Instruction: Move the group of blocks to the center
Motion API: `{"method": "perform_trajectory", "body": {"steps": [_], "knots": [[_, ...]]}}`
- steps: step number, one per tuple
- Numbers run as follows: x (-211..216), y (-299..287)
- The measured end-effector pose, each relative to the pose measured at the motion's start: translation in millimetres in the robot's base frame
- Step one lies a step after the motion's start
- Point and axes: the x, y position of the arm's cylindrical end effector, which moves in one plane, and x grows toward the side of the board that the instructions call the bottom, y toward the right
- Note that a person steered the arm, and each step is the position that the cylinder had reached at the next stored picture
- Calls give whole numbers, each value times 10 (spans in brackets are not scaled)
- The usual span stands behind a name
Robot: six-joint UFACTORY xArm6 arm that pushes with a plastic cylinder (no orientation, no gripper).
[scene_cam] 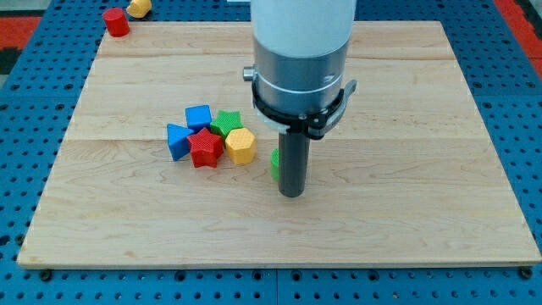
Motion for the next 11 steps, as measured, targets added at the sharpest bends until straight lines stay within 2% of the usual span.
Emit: {"method": "perform_trajectory", "body": {"steps": [2, 3, 4, 5, 7, 8, 9, 10, 11], "knots": [[-409, -366], [147, -609], [192, -1468], [-217, -1673], [-548, -1417], [-578, -1123], [-589, -1146], [-135, -1053], [-202, -599]]}}
